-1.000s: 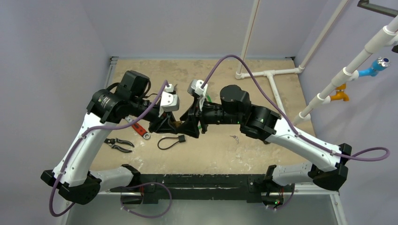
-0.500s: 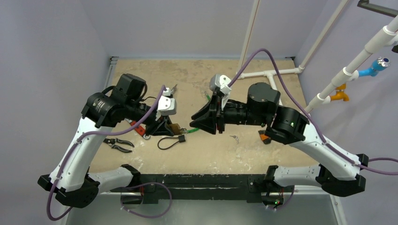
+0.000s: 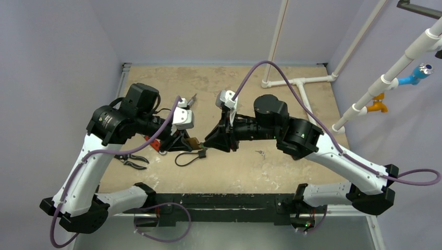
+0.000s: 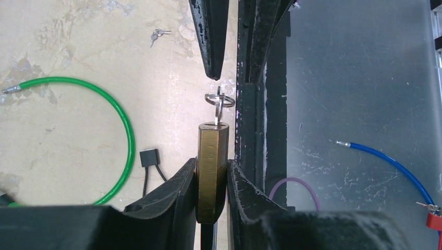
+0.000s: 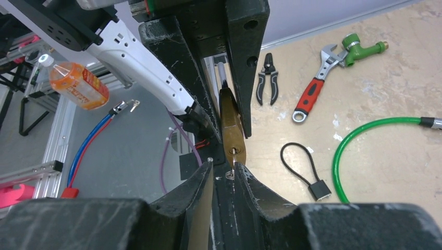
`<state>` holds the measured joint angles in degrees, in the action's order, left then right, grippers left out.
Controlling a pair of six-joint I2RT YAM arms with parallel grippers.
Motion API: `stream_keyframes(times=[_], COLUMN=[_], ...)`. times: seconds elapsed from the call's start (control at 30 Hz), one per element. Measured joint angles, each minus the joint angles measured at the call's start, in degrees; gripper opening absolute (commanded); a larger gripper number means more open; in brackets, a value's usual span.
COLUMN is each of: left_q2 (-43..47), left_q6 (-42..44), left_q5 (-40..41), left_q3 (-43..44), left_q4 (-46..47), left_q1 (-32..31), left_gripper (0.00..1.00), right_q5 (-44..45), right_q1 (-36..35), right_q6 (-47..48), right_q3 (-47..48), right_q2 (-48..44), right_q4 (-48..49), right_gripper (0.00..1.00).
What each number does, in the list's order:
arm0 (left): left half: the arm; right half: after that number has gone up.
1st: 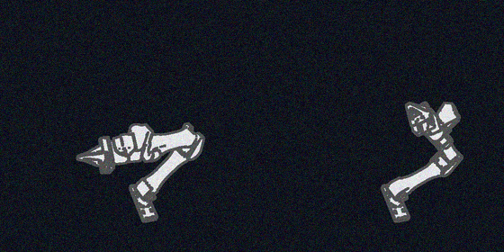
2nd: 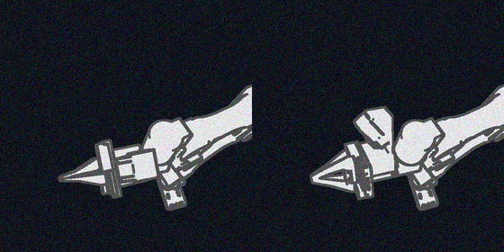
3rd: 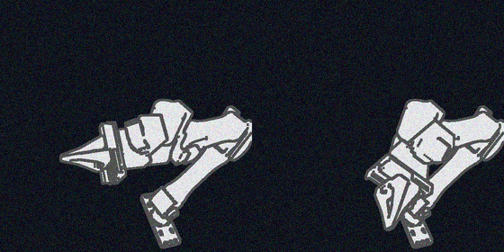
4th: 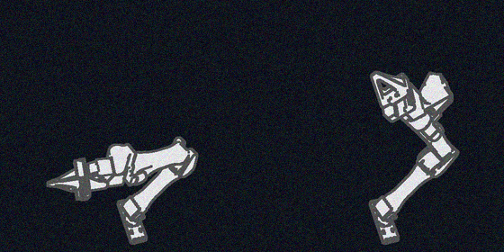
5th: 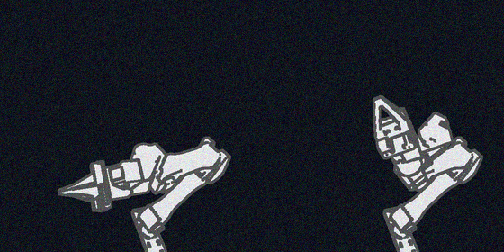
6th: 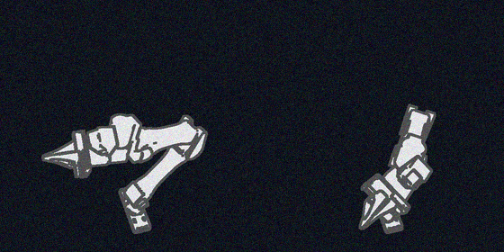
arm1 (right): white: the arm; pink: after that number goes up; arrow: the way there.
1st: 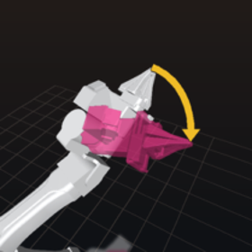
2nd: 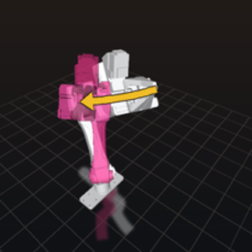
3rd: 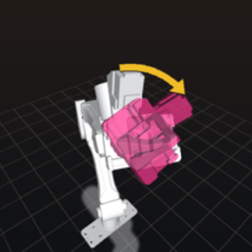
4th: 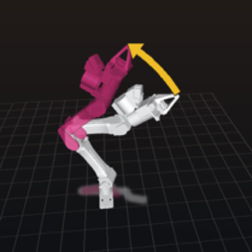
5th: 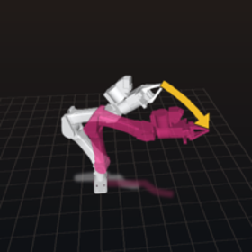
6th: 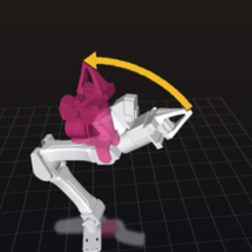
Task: Unlock with the key
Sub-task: Unlock the lock.
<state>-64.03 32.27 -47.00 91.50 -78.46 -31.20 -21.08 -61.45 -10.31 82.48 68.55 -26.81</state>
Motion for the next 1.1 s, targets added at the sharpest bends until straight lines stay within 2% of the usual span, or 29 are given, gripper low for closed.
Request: stream_keyframes(times=[0.53, 0.6, 0.7, 0.9, 0.93, 1.07, 1.1], left_q2=[0.2, 0.2, 0.2, 0.3, 0.3, 0.3, 0.3], left_q6=[-0.4, -0.4, -0.6, -0.8, -0.8, -0.8, -0.7], left_q5=[0.6, 0.9, 1.5, 1.4, 1.4, 1.4, 1.4], left_q3=[1.0, 1.2, 1.3, 1.3, 1.3, 1.3, 1.3], left_q4=[0.9, 1.0, 1.1, 0.9, 0.9, 1.0, 1.0], left_q1=[0.0, 0.0, 0.1, 0.1, 0.1, 0.1, 0.1], left_gripper=[0.0, 0.0, 0.0, 0.0, 0.0, 0.0, 0.0], right_q5=[-2.0, -2.1, -2.1, -1.5, -1.4, -0.9, -0.8], right_q1=[0.0, 0.0, 0.0, 0.0, 0.0, 0.0, 0.0], right_q6=[-1.1, -1.2, -1.3, -1.5, -1.5, -1.6, -1.6], right_q3=[-0.5, -0.4, -0.4, -0.4, -0.4, -0.4, -0.4], right_q2=[1.6, 2.6, 3.9, 4.0, 4.0, 3.7, 3.6], right_q4=[1.6, 1.5, 1.5, 1.4, 1.5, 1.4, 1.3], right_gripper=[0.22, 0.17, 0.0, 0.0, 0.03, 0.0, 0.06])
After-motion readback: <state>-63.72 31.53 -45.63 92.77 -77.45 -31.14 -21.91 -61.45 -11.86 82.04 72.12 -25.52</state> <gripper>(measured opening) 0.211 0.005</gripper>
